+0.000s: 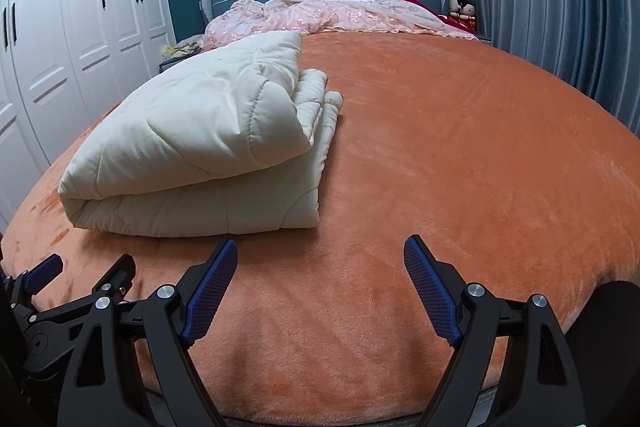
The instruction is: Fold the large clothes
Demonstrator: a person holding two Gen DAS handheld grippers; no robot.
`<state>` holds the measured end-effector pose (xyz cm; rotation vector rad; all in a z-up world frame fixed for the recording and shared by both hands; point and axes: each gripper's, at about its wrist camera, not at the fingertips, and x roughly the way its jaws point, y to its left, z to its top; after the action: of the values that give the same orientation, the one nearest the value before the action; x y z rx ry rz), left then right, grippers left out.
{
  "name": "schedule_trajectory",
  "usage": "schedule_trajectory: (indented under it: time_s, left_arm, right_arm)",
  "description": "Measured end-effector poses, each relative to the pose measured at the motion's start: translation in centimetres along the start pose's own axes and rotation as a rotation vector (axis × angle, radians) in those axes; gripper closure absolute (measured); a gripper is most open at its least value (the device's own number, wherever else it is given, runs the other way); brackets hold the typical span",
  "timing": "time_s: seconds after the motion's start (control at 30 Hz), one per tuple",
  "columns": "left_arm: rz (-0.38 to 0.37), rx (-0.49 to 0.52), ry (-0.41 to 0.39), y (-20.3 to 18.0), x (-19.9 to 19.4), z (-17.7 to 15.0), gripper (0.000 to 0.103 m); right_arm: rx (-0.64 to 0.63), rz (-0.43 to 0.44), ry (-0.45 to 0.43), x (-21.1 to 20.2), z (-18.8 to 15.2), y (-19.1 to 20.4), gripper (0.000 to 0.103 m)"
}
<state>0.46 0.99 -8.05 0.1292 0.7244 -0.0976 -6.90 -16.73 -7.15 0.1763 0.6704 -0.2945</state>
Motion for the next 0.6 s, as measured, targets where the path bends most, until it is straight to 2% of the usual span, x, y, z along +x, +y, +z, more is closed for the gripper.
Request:
schedule_trajectory:
  time_s: [0.6]
  left_arm:
    - [-0.003,-0.007,-0.006,0.07,-0.25,0.04,0.005]
  right_arm:
    - [-0.043,0.015,0.003,-0.02,-0.32,1.00,0.020]
